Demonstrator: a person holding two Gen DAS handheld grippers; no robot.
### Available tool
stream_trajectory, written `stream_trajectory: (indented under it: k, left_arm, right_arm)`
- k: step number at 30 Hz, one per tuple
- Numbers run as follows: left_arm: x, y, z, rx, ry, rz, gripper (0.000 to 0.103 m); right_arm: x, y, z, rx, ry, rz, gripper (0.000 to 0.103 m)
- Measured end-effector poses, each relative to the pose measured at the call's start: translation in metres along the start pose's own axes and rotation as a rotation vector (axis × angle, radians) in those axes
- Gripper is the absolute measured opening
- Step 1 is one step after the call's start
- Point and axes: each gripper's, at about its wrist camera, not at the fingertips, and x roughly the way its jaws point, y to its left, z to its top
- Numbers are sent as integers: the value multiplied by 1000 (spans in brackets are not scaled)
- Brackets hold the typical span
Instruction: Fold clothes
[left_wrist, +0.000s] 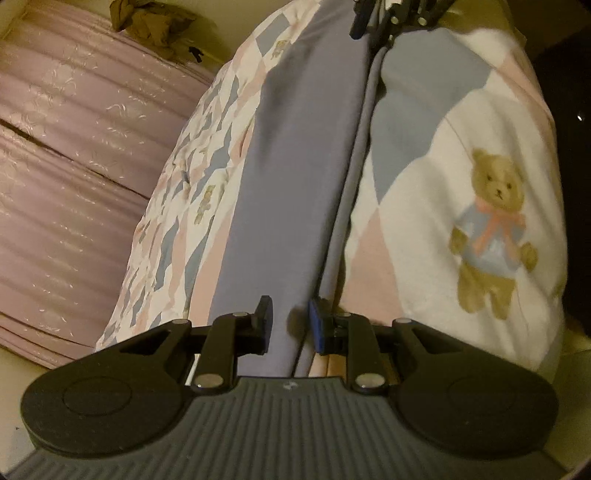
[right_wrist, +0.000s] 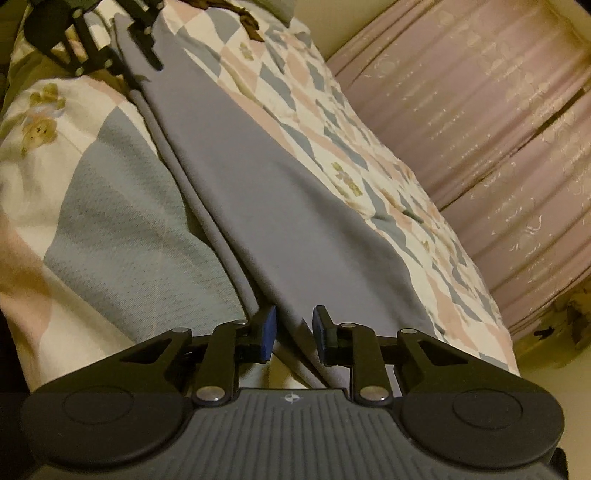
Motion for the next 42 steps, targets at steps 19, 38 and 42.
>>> stream_trajectory:
  k: [19,38,42]
  left_arm:
    - [7,-4,-3,106,-15,-14,1]
    - [18,76,0,-778,-73,-107,12]
    - [56,64,-1,-837,95,-74,13]
  right_arm:
    - [-11,15,-2,-161,-31,-29,0]
    - [23,-100,-47,812,84,72,31]
    - [16,-110,-90,945,141,-27,32]
